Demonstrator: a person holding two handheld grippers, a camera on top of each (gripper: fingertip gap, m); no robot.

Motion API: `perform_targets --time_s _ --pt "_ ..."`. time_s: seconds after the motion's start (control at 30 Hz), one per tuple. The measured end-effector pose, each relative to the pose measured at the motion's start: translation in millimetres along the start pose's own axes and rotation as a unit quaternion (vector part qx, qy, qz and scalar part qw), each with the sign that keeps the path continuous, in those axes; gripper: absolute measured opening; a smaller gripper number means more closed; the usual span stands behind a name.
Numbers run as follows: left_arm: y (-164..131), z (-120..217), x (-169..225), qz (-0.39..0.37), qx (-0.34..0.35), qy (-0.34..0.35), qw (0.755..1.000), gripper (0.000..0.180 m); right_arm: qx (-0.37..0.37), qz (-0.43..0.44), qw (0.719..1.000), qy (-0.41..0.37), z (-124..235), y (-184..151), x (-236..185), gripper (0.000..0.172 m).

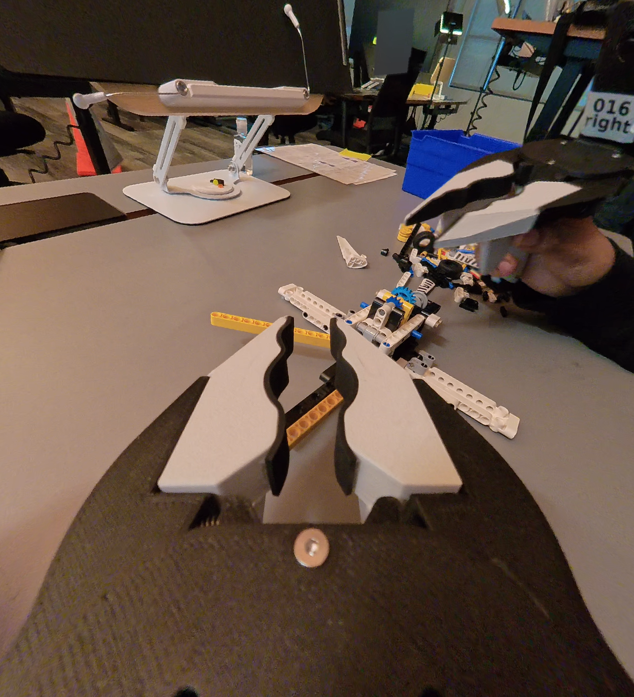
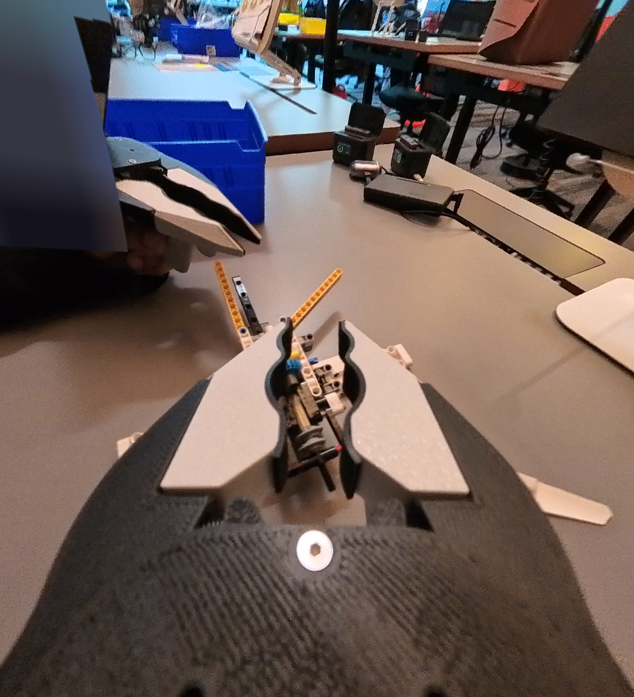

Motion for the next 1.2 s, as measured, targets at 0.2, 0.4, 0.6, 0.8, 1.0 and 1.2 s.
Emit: perform_targets --time_s 0.2,0.4,0.6,0.8,1.0,1.2 --pt "0 1 2 -0.006 -0.001 -0.001 1.0 0.017 0.084 -0.114 0.989 0.046 23 -6 -65 0.033" --pt "-6 -5 10 0.013 -0.046 -0.051 0.998 0.028 -0.113 -0.069 0.99 -0.055 1 -50 -78 0.027" --pt "-14 -16 13 -0.027 -0.147 0.017 0.989 0.037 -0.208 -0.054 0.974 -0.069 -17 -64 -72 0.021" --pt "-12 -23 45 -0.137 -0.276 0.028 0.951 0.017 -0.207 -0.028 0.973 -0.099 -14 -64 -58 0.015" --pt "6 -14 70 -0.127 -0.311 -0.035 0.941 0.037 -0.2 -0.051 0.972 -0.112 -6 -64 -39 0.015" --pt "30 -27 53 -0.09 -0.261 -0.037 0.96 0.069 -0.172 -0.084 0.978 -0.086 -8 -57 -30 0.017"
Point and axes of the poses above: each gripper's, where its closed fingertips meet, z back along the fingers, y out of its top, x = y × z across the jaws, the point moved 8 cm from there along z, back along the fingers, and after that the axes turned 3 degrees about -z, right-handed, at the moved point
